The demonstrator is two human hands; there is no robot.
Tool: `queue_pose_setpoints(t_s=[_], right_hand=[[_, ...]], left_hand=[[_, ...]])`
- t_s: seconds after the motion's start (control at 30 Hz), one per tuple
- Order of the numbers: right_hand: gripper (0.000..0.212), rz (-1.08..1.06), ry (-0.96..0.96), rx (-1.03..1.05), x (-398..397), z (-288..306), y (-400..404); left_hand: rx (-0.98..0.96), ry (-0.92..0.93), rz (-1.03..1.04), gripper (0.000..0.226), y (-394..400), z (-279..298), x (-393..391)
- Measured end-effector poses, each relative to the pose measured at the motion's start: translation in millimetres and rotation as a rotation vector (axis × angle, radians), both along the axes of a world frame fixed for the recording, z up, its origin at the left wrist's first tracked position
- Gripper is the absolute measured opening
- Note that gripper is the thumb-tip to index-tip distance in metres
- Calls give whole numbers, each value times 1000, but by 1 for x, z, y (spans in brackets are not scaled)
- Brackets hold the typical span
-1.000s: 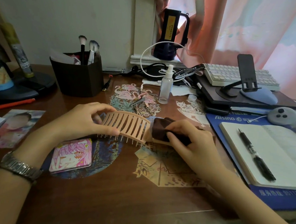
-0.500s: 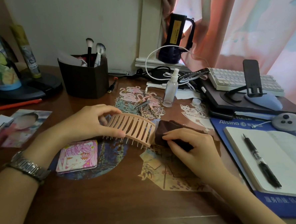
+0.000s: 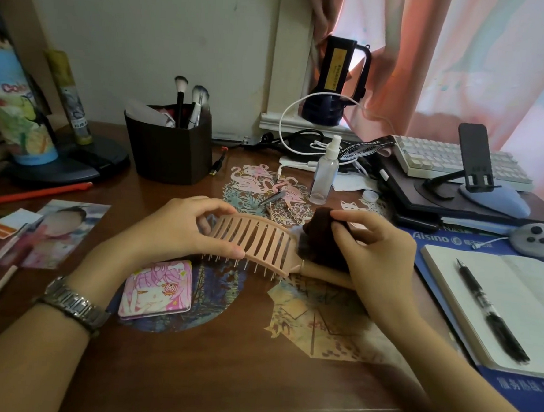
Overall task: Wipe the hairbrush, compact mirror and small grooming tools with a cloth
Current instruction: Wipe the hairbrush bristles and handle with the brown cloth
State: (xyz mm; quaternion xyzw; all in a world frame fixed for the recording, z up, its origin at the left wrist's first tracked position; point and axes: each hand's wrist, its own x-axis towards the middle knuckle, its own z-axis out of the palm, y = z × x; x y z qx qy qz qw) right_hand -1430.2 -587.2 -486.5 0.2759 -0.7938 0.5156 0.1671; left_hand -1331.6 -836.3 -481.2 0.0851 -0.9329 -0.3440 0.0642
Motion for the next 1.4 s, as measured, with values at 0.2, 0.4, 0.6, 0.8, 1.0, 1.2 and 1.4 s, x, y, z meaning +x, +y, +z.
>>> queue_pose_setpoints(t_s=[0.2,0.4,0.6,0.8,1.0,1.2,1.4], right_hand=[[19,-32,-31,-52,-5,13,-12],[19,106,64,44,5,13,-16],[21,370,161,230,10,2,-8],[29,548,92,378,5,4,7],[37,565,48,378,-8,6,25],[49,645,119,528,-13,-5,35],[40,700,66,496,-14,-11,35]], left_hand=[[47,-10,15,72,10,2,0],[92,9,-11,79,37,0,-3],[65,19,3,72,42,1,-4],[79,-13,-16,81,35,-2,-4],[129,-29,-60,74,26,-1,-2],[147,-69,-77,75,22,-3,-3],[174,-64,-65,70,26,-4,-5]])
